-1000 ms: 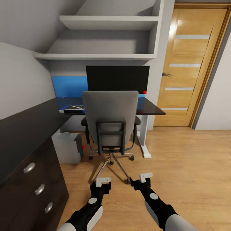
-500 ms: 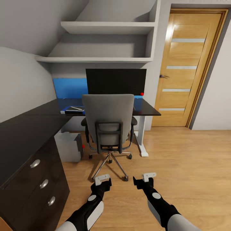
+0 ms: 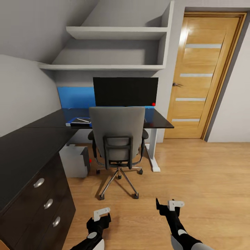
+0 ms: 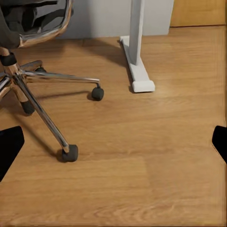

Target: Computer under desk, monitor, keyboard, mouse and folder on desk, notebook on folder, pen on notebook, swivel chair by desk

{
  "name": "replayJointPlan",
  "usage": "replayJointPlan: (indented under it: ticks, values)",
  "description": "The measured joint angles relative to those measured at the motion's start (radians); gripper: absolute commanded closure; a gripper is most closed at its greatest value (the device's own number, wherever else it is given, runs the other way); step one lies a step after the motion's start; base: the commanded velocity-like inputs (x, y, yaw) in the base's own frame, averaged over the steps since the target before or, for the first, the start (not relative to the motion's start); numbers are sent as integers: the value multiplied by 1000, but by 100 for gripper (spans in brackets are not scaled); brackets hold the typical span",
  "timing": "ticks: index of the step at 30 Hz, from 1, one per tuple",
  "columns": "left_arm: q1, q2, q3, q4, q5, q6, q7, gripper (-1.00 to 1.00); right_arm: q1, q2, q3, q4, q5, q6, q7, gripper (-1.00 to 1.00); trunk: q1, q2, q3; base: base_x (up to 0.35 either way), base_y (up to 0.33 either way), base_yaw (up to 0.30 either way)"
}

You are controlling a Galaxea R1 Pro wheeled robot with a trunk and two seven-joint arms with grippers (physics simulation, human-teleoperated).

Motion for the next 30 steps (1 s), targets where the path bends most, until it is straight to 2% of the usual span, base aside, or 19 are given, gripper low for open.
replayJointPlan:
  ticks: [3,7,12,16,19,20,23,24,26,27,30]
  values:
    - [0,0,1,54,-1,-37,-2,-100,1,-4,0,52,0,-35,0,-100,-11,21,9,0,0,0]
    - [0,0,0,97,-1,-50,-3,-100,5,-6,0,73,-1,-71,-2,-100,-27,49,22,0,0,0]
    - [13,0,1,122,1,-125,-5,-100,93,-8,-1,83,-2,-200,-53,-100,-46,84,38,0,0,0]
    - [91,0,2,126,2,-245,-7,-100,158,-13,-2,84,-2,-263,-88,-100,-61,112,50,0,0,0]
    - [177,1,4,135,4,-370,-7,-100,207,-20,-2,89,-3,-283,-101,-100,-73,133,59,0,0,0]
    - [223,1,4,156,3,-422,-7,-100,238,-22,-2,91,-5,-298,-105,-100,-77,140,62,0,0,0]
    - [264,0,1,168,-3,-451,-6,-100,276,-24,-1,92,-3,-343,-108,-100,-88,161,72,0,0,0]
    - [304,1,3,171,-11,-467,-4,-100,314,-31,-4,93,-9,-376,-111,-100,-92,168,75,0,0,0]
    - [332,0,1,172,-21,-497,-3,-100,340,-38,-2,94,-25,-387,-112,-100,-100,182,81,0,0,0]
    - [354,0,3,173,-24,-540,-4,-100,356,-42,-5,94,-64,-391,-110,-100,-104,189,84,0,0,0]
    - [382,0,2,173,-29,-588,-4,-100,378,-47,-2,94,-118,-391,-104,-100,-115,210,94,0,0,0]
